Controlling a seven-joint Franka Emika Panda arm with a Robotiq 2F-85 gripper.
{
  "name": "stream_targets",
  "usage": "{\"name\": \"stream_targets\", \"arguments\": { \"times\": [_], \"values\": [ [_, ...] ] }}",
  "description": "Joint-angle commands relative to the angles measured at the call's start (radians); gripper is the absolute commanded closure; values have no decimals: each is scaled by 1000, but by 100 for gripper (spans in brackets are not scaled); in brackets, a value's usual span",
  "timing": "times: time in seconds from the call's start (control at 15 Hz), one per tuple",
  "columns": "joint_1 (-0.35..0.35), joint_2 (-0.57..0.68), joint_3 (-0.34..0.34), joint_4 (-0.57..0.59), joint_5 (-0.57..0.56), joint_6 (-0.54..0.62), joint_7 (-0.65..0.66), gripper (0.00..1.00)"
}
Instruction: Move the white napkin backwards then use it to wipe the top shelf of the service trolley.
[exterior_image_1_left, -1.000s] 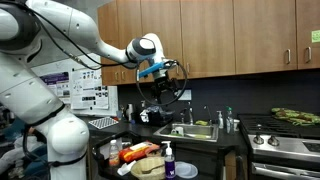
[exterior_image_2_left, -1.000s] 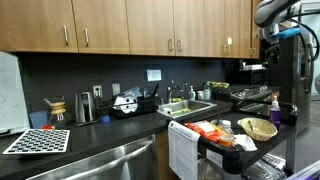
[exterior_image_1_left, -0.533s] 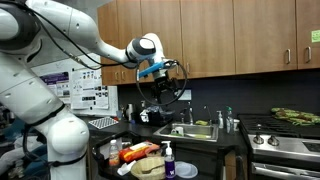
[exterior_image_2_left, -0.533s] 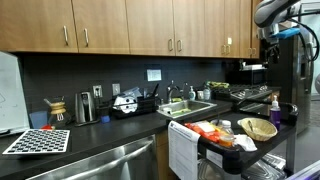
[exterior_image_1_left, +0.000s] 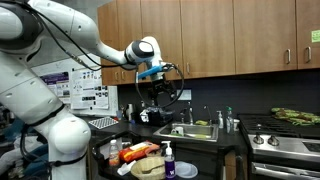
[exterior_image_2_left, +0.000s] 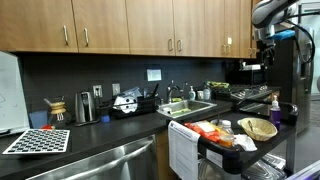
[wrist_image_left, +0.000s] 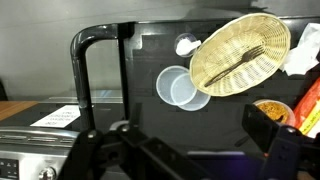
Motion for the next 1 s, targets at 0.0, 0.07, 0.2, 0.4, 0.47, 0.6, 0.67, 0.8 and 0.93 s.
{"name": "stream_targets", "arguments": {
  "times": [0.0,0.07,0.2,0.4,0.47,0.6,0.67,0.8,0.93],
  "values": [
    [32,-4,19,-27,22,18,14,0],
    [42,-6,23,-36,27,24,11,0],
    [60,-10,35,-59,44,41,21,0],
    [83,-15,60,-100,61,77,38,0],
    [89,-13,68,-111,66,90,45,0],
    [98,-12,83,-133,78,110,60,0],
    [103,-13,91,-146,84,123,69,0],
    [113,-14,104,-169,96,143,82,0],
    [122,-16,118,-193,107,160,90,0]
  ]
}}
